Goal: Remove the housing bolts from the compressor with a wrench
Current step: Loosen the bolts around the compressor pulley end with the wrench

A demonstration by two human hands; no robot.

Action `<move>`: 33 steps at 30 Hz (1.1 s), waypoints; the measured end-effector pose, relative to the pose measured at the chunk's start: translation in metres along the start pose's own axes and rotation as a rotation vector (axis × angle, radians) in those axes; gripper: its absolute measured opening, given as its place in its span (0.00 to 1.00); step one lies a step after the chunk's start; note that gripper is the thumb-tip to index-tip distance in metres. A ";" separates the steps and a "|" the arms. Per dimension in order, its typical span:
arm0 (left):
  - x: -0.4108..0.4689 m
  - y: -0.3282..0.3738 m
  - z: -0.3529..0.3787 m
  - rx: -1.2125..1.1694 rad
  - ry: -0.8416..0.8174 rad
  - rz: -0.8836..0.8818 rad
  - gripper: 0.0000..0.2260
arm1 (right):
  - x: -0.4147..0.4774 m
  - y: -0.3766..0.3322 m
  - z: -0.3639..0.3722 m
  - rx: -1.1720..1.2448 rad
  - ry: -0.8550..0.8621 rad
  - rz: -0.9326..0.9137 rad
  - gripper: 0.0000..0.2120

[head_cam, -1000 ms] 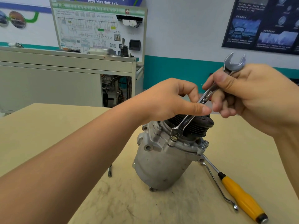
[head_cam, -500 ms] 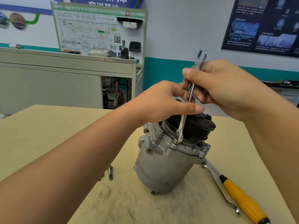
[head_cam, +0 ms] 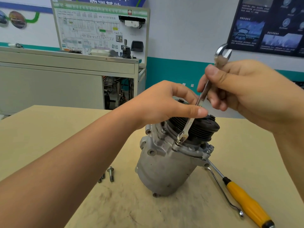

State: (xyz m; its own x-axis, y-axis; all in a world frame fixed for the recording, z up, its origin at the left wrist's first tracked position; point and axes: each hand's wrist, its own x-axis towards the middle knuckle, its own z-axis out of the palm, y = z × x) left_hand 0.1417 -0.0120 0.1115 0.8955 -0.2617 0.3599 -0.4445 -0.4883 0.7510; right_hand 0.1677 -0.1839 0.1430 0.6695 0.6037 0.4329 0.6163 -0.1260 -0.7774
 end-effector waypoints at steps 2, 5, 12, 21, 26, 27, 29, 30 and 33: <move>0.000 0.002 0.001 -0.011 -0.023 0.020 0.08 | -0.003 -0.001 0.000 -0.029 0.004 -0.005 0.17; 0.000 0.004 0.002 0.032 -0.034 0.016 0.08 | -0.007 -0.001 0.002 -0.093 0.034 -0.028 0.16; 0.001 0.010 0.005 0.074 -0.076 0.007 0.10 | -0.014 0.003 0.000 -0.197 0.074 -0.046 0.13; 0.006 0.011 0.010 0.107 -0.035 -0.015 0.14 | -0.021 0.014 -0.007 -0.067 0.127 -0.044 0.10; 0.007 0.011 0.019 0.150 0.056 -0.004 0.15 | -0.025 0.015 -0.005 0.070 0.134 0.031 0.16; 0.008 0.011 0.020 0.170 0.074 -0.009 0.15 | -0.024 0.016 -0.004 0.107 0.143 0.051 0.16; 0.009 0.010 0.020 0.196 0.090 -0.023 0.15 | -0.021 0.017 0.000 0.154 0.166 0.101 0.15; 0.009 0.009 0.019 0.198 0.082 -0.031 0.14 | -0.019 0.017 0.001 0.157 0.175 0.131 0.15; 0.005 0.007 0.012 0.164 0.016 -0.062 0.07 | -0.010 0.016 0.006 0.104 0.195 0.196 0.16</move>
State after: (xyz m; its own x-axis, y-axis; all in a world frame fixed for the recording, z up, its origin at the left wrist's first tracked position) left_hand 0.1434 -0.0269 0.1117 0.9208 -0.2147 0.3255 -0.3851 -0.6326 0.6720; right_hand 0.1684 -0.1866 0.1235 0.8451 0.4116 0.3412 0.4277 -0.1377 -0.8934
